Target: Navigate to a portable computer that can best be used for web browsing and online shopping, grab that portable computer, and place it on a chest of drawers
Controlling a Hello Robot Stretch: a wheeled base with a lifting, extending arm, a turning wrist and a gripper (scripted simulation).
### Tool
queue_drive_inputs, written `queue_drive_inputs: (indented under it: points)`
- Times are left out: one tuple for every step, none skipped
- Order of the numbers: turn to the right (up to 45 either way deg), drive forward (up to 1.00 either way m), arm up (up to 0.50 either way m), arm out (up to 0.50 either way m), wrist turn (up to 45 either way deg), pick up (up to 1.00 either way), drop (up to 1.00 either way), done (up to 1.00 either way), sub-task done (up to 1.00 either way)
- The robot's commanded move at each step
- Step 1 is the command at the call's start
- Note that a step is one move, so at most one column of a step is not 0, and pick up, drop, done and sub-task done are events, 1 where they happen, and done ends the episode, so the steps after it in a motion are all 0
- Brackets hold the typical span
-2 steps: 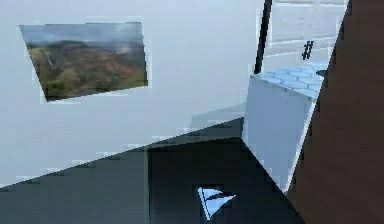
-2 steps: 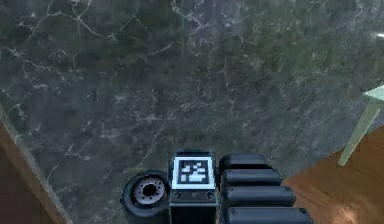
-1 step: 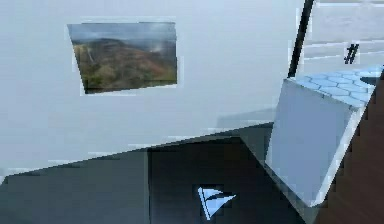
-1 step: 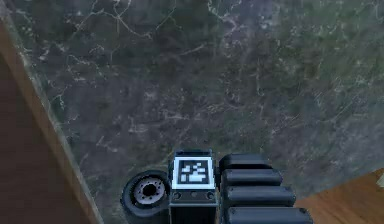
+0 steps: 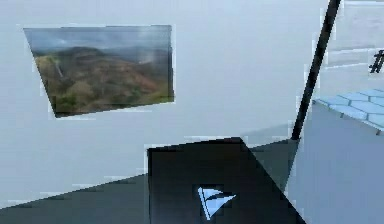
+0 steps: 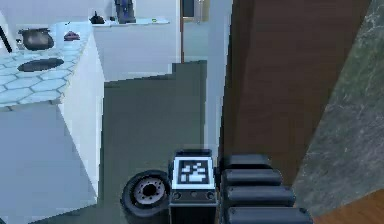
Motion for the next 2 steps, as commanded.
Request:
queue_drive_inputs:
  points:
    - [45.0,0.0,0.0,0.0,0.0,0.0,0.0,0.0,0.0]
    - [0.0,0.4,0.0,0.0,0.0,0.0,0.0,0.0,0.0]
